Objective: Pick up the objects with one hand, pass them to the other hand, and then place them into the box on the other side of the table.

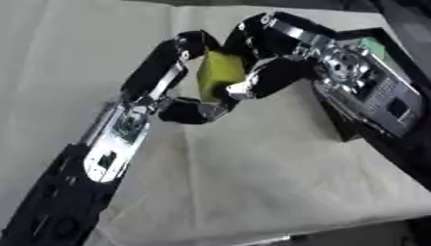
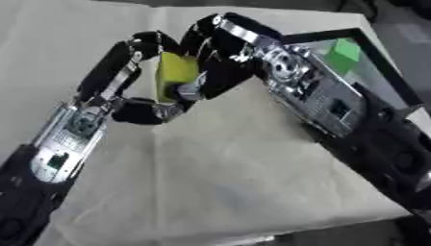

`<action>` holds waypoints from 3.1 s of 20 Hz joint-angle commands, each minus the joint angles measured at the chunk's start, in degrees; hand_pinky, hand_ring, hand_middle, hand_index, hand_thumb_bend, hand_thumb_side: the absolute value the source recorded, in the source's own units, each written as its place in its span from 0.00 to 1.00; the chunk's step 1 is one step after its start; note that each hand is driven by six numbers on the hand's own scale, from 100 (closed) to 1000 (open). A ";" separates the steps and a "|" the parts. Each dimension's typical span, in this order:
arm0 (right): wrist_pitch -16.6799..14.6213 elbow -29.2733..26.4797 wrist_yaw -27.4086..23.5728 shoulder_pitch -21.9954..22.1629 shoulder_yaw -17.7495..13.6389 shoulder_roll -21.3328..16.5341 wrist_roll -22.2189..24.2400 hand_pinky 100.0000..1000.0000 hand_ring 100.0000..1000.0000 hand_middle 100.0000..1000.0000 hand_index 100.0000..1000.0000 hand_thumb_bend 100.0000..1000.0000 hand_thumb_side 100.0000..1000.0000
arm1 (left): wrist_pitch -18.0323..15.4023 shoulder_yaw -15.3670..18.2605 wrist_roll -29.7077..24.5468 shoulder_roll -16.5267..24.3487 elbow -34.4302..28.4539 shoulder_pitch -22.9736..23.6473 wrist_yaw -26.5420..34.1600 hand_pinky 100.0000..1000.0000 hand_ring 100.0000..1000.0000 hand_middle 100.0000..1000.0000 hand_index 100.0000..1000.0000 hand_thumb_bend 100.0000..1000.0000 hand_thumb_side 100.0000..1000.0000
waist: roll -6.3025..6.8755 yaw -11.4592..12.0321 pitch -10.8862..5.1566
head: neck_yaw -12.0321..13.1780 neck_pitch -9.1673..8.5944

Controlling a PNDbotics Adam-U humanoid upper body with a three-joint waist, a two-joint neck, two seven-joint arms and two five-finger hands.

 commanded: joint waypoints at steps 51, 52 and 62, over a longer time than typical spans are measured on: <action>-9.45 -0.91 -15.12 22.11 -25.82 -13.20 -26.67 0.47 0.44 0.29 0.38 0.22 0.00 | 1.15 1.83 0.83 3.27 0.99 2.09 -3.33 0.82 0.72 0.69 0.78 0.48 0.79 | 1.41 -3.26 -0.50 | -0.17 -0.11; -9.70 -0.91 -15.80 23.07 -26.50 -13.38 -27.95 0.47 0.44 0.29 0.38 0.22 0.00 | 1.19 1.85 0.85 3.28 0.92 2.09 -3.28 0.82 0.72 0.69 0.78 0.48 0.79 | 1.48 -3.26 -0.46 | -0.23 -0.11; -8.41 -0.83 -18.91 29.66 -30.50 -13.24 -34.00 0.47 0.45 0.30 0.38 0.23 0.00 | 1.43 1.92 1.07 3.46 -0.08 1.92 -2.78 0.82 0.72 0.69 0.77 0.48 0.78 | 1.99 -3.22 -0.11 | -1.62 -0.11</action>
